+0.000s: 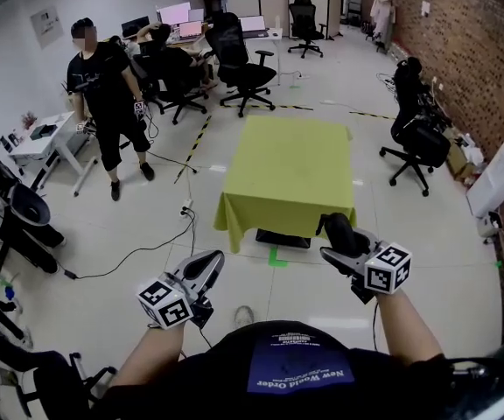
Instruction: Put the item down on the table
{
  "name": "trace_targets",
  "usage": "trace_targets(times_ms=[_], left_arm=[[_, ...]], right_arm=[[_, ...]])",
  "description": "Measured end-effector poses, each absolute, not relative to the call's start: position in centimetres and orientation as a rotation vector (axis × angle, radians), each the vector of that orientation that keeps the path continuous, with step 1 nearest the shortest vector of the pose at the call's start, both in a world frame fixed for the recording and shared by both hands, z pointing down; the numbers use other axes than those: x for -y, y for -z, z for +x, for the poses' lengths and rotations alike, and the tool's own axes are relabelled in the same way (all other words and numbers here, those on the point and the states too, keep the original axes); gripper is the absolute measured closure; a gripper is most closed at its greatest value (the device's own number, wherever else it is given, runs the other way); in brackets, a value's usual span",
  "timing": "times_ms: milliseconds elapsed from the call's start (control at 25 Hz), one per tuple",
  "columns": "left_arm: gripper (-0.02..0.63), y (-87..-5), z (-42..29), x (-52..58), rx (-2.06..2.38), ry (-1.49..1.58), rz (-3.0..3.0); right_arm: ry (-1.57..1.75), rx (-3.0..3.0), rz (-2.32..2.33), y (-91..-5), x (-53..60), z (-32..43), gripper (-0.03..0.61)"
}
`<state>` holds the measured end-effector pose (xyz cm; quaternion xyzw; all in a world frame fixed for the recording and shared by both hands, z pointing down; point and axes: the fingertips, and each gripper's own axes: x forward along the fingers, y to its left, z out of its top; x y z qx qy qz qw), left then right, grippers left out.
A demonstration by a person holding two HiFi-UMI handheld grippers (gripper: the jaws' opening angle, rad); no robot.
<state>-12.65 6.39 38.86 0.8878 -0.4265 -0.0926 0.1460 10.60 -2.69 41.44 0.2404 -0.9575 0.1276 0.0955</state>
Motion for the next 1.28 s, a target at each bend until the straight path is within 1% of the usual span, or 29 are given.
trace_targets(times_ms=[120,280,640,920,1280], left_arm=[[0.621,-38.8,-13.8,-1.6,1.180,0.267,2.597],[0.621,-38.5,-17.1,5.1,1.113,0.257,2.636],[0.621,-38.0,-23.0,16.8,1.006,0.179,2.681],[0.621,-39.3,-21.2,24.2,1.009,0.164,2.654],[0.621,-40.5,-15.7,36.4,1.202,0.171,2.515]], right_arm=[[-0.369,2.837,0.757,-41.3,6.8,9.3,0.255],[-0.360,2.842,0.815,-40.4,11.7,6.4,0.255],[-0.405,2.834,0.956,-40.3,21.5,1.7,0.255],[-0.450,2.822,0.917,-42.4,29.3,3.1,0.255],[-0.463,2.868,0.693,-43.6,44.6,7.5,0.255]])
